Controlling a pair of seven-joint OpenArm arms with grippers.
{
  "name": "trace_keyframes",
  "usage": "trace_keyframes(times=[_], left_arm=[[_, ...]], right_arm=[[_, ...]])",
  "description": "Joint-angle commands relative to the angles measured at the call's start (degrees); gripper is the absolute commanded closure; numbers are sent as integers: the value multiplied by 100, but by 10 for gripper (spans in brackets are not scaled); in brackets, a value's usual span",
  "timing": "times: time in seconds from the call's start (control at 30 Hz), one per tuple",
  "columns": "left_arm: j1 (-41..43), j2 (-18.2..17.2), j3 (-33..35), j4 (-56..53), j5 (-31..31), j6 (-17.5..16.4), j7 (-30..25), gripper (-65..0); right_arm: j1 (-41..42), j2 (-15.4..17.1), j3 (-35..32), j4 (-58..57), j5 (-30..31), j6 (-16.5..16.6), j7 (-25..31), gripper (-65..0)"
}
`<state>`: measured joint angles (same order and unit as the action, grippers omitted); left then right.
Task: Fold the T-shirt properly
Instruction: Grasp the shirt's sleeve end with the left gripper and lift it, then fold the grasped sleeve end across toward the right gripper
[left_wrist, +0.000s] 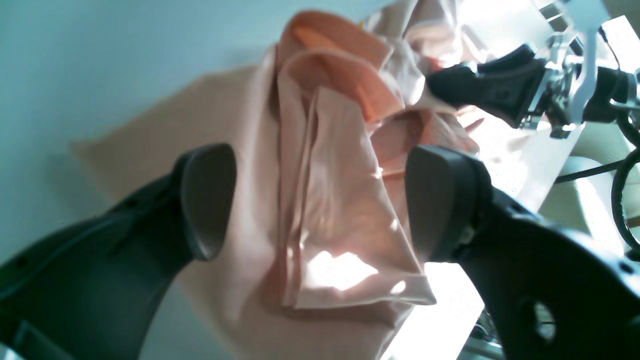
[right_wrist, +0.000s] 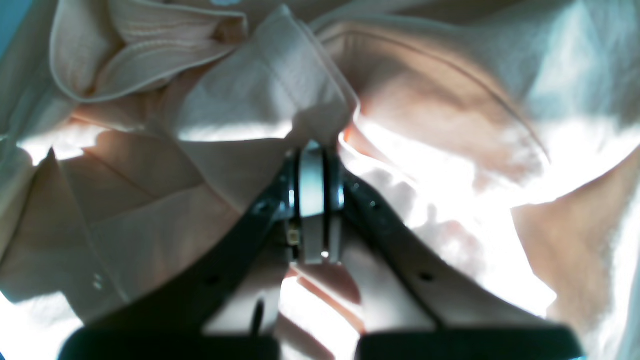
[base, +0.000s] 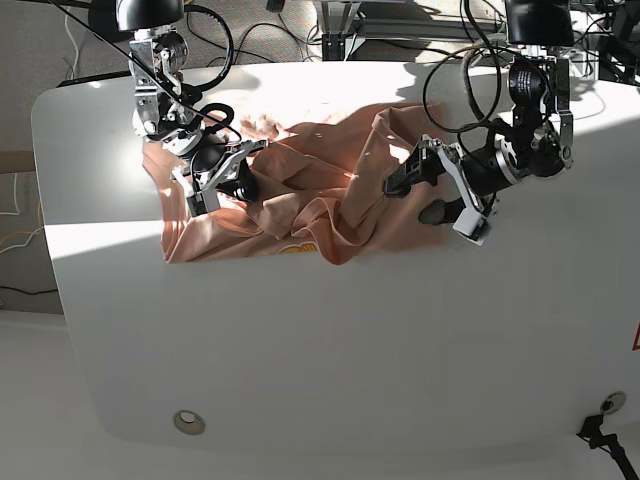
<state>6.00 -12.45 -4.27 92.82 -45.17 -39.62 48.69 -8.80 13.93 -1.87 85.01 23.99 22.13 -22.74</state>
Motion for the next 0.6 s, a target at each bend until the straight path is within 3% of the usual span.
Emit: trace_keyframes(times=[0.0, 0.57], left_arm=[[-33, -52, -8, -222, -147, -38, -91, -479], [433, -8, 520, -565, -182, -38, -91, -479]], right_arm=[[14, 35, 7, 48, -56, 24, -104, 0], [31, 35, 7, 48, -56, 24, -104, 0]])
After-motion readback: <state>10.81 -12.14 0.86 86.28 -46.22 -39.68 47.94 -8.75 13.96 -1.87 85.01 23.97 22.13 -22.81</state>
